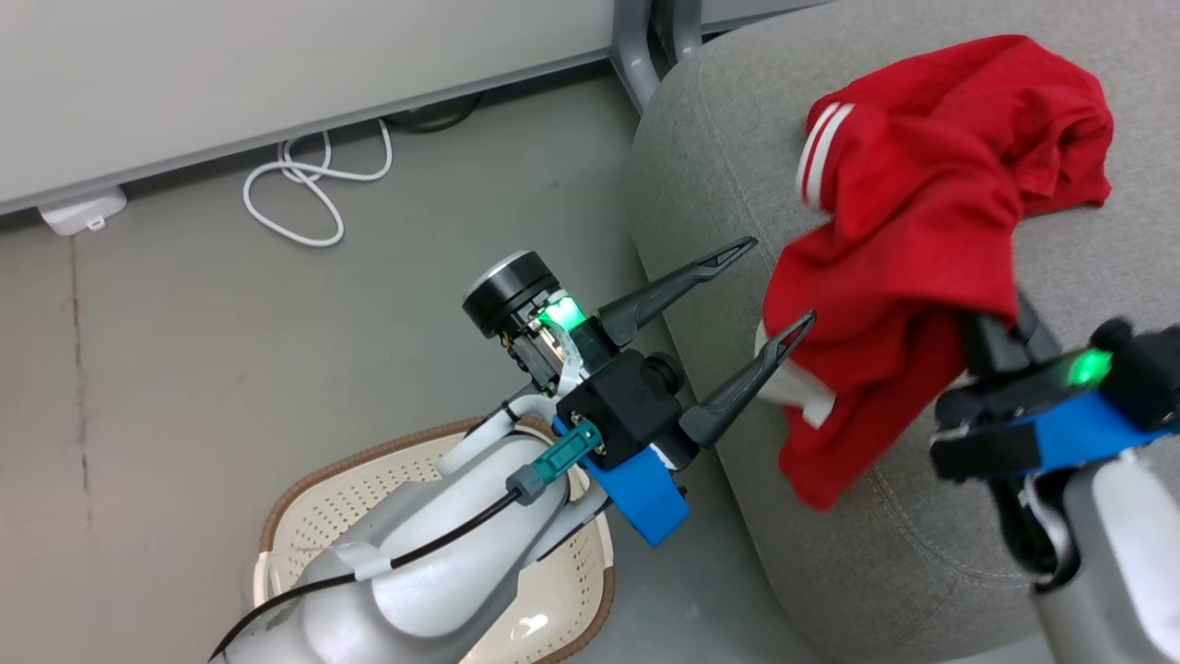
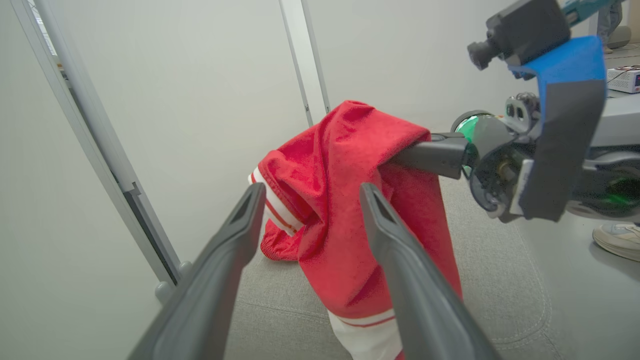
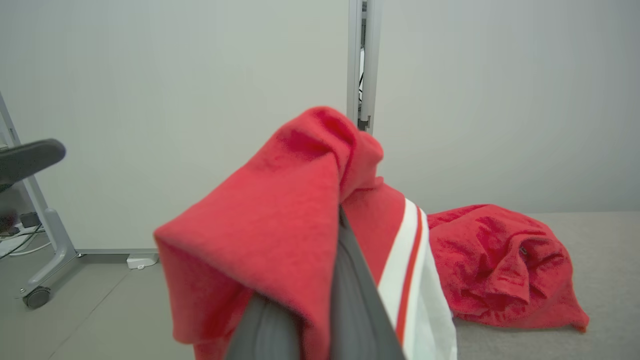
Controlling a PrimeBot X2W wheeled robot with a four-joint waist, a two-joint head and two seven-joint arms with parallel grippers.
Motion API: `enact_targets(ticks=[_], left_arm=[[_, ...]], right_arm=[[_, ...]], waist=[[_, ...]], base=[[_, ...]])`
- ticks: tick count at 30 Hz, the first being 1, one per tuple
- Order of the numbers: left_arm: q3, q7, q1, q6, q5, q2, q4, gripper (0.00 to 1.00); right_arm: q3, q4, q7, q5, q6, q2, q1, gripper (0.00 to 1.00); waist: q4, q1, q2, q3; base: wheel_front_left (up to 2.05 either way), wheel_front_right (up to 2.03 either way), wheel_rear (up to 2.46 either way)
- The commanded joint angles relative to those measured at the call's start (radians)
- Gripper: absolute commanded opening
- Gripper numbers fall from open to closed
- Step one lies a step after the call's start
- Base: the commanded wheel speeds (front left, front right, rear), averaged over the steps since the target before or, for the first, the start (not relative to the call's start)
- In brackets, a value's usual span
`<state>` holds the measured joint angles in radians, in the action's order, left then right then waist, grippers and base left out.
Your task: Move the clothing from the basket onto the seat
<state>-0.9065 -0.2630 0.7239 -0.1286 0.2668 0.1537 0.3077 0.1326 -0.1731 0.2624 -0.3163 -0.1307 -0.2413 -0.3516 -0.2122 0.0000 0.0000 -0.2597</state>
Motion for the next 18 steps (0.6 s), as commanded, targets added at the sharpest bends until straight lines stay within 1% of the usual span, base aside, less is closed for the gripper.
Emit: enact_targets(ticks=[1,5,11,14,18], left_arm=[[0.008,-0.003,0.015,0.004,-0.003,0.006,-0.001,1.00],[0.010,-0.003,0.028,0.006,-0.015,0.009,-0.005,1.00],[0.005,-0.003,0.071,0.005,-0.031,0.004,-0.003,1.00],[0.002,-0.003,0.095,0.004,-0.038,0.002,0.000,1.00],[-0.002,-0.003,0.127,0.003,-0.048,-0.001,0.000,1.00]], right_arm=[[-0.013,0.009,0.004,0.007,0.000,-0.007,-0.026,0.00],[-0.069,0.036,0.004,0.019,0.000,-0.014,-0.117,0.00],[-0.159,0.066,0.004,0.044,0.000,-0.058,-0.283,0.00],[-0.218,0.074,0.004,0.063,0.000,-0.094,-0.361,0.00],[-0.315,0.044,0.004,0.076,0.000,-0.165,-0.447,0.00]], waist=[[0.008,0.0000,0.0000,-0.011],[0.021,0.0000,0.0000,-0.057],[0.051,0.0000,0.0000,-0.155],[0.068,0.0000,0.0000,-0.206],[0.094,0.0000,0.0000,-0.265]], base=[[0.00,0.00,0.00],[0.00,0.00,0.00],[0.00,0.00,0.00],[0.00,0.00,0.00],[0.00,0.00,0.00]])
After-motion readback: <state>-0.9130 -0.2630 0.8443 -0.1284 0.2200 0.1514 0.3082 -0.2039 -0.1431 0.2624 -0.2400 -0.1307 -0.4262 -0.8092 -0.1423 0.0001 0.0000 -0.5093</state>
